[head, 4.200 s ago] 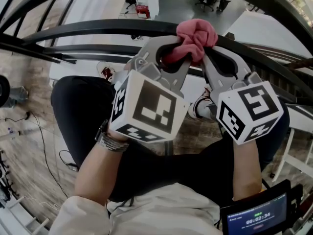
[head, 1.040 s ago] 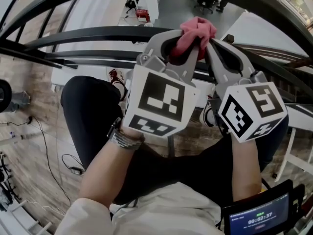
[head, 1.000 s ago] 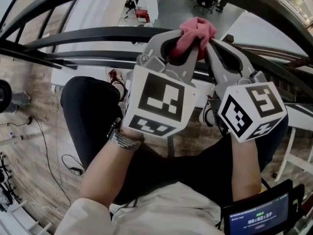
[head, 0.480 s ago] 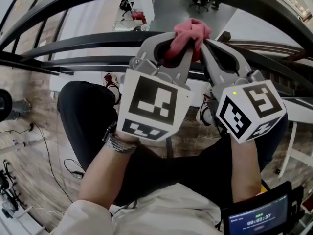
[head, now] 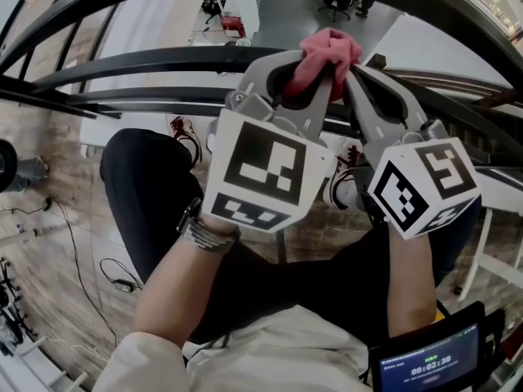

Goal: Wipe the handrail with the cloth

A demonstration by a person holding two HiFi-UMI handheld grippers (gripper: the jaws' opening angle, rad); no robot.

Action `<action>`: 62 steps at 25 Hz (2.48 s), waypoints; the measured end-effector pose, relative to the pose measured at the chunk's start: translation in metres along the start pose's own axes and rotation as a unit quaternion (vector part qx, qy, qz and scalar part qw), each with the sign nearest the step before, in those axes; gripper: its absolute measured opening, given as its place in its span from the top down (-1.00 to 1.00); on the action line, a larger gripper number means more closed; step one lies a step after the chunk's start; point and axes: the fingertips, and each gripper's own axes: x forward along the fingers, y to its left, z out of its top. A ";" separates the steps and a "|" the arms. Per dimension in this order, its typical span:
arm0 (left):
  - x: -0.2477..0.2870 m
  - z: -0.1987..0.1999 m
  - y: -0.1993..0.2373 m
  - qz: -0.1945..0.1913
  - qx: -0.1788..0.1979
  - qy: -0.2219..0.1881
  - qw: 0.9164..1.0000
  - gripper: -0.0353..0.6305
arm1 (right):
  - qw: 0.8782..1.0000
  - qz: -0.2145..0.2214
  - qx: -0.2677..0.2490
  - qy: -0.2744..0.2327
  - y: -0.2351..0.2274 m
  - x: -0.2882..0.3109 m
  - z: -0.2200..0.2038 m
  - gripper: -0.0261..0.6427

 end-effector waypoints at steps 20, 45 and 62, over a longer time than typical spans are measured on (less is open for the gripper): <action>0.007 0.003 -0.017 -0.010 0.001 0.008 1.000 0.81 | 1.000 0.005 0.008 -0.009 -0.011 -0.014 -0.004 0.92; 0.034 0.007 -0.037 -0.050 -0.023 0.040 0.998 0.82 | 1.000 -0.010 0.027 0.006 -0.040 -0.029 -0.008 0.92; 0.031 0.008 -0.037 -0.004 0.003 -0.011 1.000 0.81 | 0.999 -0.034 0.023 -0.001 -0.042 -0.028 -0.010 0.92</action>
